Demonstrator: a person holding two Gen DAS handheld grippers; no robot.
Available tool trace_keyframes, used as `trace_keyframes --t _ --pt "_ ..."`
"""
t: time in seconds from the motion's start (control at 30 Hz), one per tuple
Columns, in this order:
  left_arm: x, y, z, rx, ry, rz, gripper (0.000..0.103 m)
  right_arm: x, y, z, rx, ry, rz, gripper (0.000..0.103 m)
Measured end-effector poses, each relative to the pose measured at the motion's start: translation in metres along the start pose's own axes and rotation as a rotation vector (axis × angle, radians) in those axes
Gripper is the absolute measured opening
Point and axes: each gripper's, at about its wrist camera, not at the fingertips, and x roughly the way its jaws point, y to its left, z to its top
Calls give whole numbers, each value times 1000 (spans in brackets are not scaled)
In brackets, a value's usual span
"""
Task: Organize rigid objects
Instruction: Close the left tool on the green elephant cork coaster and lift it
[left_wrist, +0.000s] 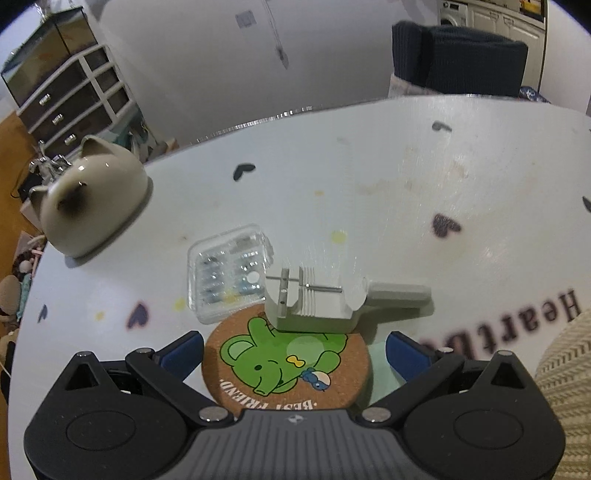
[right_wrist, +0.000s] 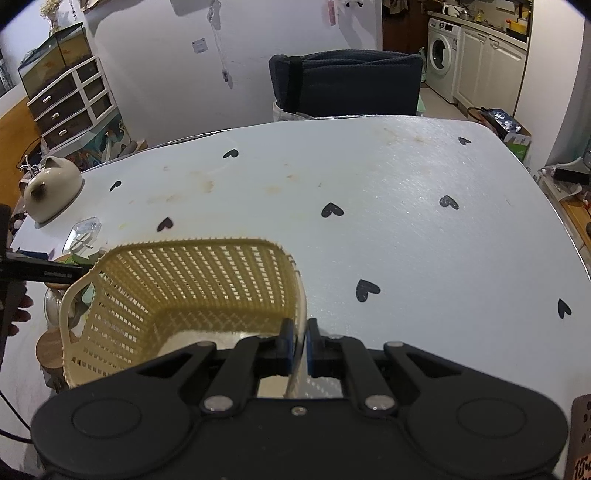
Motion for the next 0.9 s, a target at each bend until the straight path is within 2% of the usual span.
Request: trace_keyframes --t 0.1,0.13,0.27,0.33,0.43,0.5,0.57,0.6,0.63,0.7,0.9 --pt "3 1 -3 -5 3 3 98 0 0 0 5 0 0 7" --pt "3 3 -2 -11 -4 2 92 0 -1 0 6 0 1 7" --pt "0 9 -2 -42 -16 -47 79 0 -1 0 8 0 1 7" --pt "-4 10 -3 -51 -21 -60 67 0 -1 0 8 0 1 7" --pt "-9 10 -5 -64 -26 -65 59 0 -1 0 13 -1 4 7" --pt "-13 11 -8 -75 -31 -73 58 0 -1 -1 15 0 8 7" --pt "-18 14 -11 -96 -43 -88 59 -1 -2 -1 16 0 10 7" --pt "-19 16 -13 -109 -48 -98 66 -1 -2 -1 15 1 11 7" --pt "-19 18 -14 -119 -48 -102 84 -1 -2 -2 14 1 11 7" --pt "-18 21 -15 -123 -52 -95 99 -1 -2 -2 13 2 12 7" --pt "-7 23 0 -72 -36 -85 102 0 -2 0 11 2 15 7"
